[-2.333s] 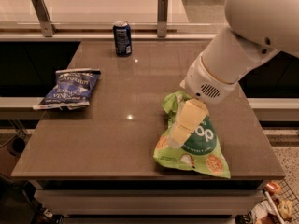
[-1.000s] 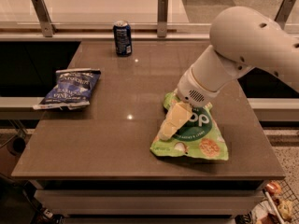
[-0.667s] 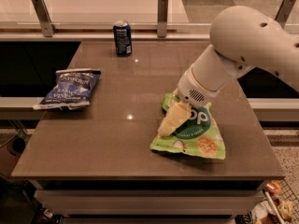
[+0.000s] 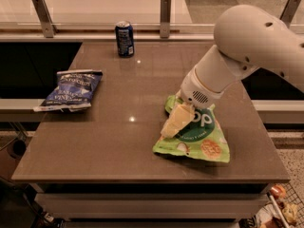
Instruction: Move green rice chip bag near pepsi can
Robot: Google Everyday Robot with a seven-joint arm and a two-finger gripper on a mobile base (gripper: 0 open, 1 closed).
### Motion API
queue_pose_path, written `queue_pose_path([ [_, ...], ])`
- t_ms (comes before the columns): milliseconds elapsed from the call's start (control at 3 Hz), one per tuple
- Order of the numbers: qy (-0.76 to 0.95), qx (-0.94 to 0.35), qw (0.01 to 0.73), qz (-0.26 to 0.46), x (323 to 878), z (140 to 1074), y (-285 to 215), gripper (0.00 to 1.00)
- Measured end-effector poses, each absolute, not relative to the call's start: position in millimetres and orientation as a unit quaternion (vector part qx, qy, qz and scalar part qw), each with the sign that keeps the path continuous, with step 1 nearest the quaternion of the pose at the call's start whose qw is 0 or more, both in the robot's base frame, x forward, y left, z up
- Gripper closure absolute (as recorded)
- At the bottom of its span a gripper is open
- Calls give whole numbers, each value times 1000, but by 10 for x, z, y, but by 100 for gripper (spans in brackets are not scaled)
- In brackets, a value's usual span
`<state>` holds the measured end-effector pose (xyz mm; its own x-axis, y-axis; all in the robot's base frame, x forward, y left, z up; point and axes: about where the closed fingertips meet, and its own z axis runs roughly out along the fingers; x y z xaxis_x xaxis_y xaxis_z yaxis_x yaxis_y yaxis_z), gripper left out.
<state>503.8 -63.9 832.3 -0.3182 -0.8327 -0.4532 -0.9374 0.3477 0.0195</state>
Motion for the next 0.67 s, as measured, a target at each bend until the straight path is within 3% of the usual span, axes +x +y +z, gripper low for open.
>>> queue_pose_path([
  [667, 795, -558, 202, 128, 5082, 8484, -678, 100],
])
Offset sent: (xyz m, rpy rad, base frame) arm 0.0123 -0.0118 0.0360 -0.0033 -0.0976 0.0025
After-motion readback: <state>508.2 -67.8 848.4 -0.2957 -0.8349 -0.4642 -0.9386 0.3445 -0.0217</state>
